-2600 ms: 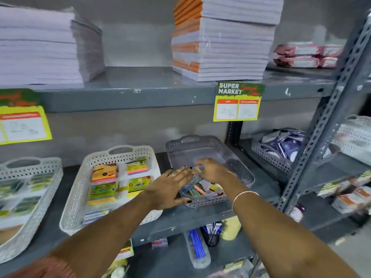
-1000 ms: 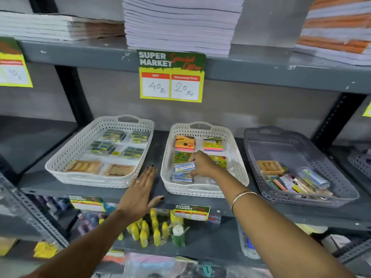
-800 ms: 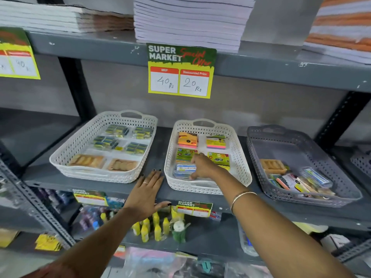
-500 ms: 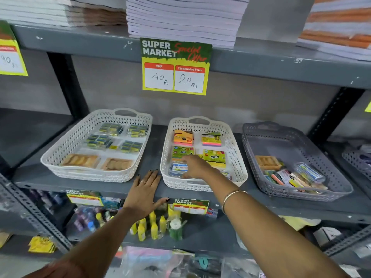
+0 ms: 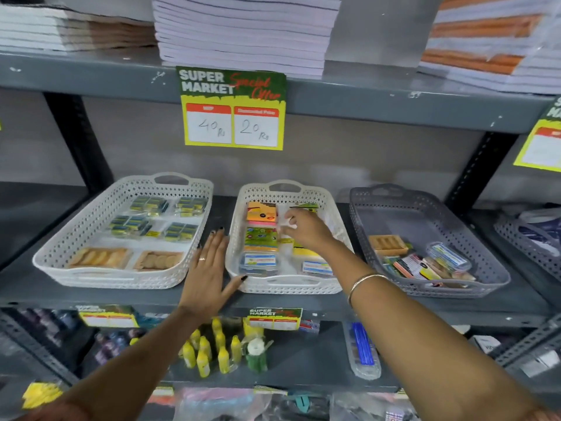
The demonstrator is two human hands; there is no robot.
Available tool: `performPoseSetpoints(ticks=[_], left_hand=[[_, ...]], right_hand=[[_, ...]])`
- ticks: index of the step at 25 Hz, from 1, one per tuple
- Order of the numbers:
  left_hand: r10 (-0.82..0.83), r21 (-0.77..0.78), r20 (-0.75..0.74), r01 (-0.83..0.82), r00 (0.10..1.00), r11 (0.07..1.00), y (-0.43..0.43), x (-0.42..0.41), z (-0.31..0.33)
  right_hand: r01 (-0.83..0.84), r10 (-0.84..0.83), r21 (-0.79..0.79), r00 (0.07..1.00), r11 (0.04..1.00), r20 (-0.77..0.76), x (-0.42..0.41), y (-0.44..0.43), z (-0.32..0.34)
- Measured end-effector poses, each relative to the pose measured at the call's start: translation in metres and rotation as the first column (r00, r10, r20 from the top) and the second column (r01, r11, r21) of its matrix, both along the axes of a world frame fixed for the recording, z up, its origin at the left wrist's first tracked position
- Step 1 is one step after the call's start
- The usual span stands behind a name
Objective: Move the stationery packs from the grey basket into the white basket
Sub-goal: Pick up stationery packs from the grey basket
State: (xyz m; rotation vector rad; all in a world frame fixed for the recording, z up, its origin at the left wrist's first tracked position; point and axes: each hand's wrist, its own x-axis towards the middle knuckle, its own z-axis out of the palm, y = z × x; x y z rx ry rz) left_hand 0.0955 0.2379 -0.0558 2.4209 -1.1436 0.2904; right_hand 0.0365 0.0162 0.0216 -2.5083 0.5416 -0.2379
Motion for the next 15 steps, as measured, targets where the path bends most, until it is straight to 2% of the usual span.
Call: performPoseSetpoints(ticks=[2, 5, 7, 10, 13, 15], left_hand=[[-0.084, -0.062, 0.032, 0.086, 0.996, 0.994, -0.028, 0.000, 0.026], [-0.285, 0.006, 0.095, 0.286, 0.954, 0.958, -0.090, -0.018, 0.052], [-0.426, 0.104, 0.126, 0.416, 0.896, 0.904, -0.133, -0.040, 0.056], [-0.630, 0.256, 0.087, 0.594, 0.772, 0.763, -0.193, -0.074, 0.051], [-0.735, 0.328, 0.078, 0.679, 0.673, 0.656, -0.235, -0.094, 0.045], [-0.761, 0.367, 0.087, 0.690, 0.643, 0.624, -0.252, -0.099, 0.040]], right_hand=[[0.134, -0.131, -0.023, 0.985, 0.991, 0.110, -0.009, -0.028, 0.015], [0.333, -0.318, -0.090, 0.936, 0.939, 0.152, -0.039, -0.082, 0.024], [0.441, -0.433, -0.159, 0.898, 0.883, 0.083, -0.067, -0.115, 0.019], [0.536, -0.575, -0.291, 0.815, 0.793, -0.065, -0.113, -0.160, 0.002], [0.624, -0.681, -0.298, 0.716, 0.723, -0.155, -0.153, -0.192, -0.016], [0.650, -0.707, -0.291, 0.683, 0.702, -0.181, -0.168, -0.205, -0.025]])
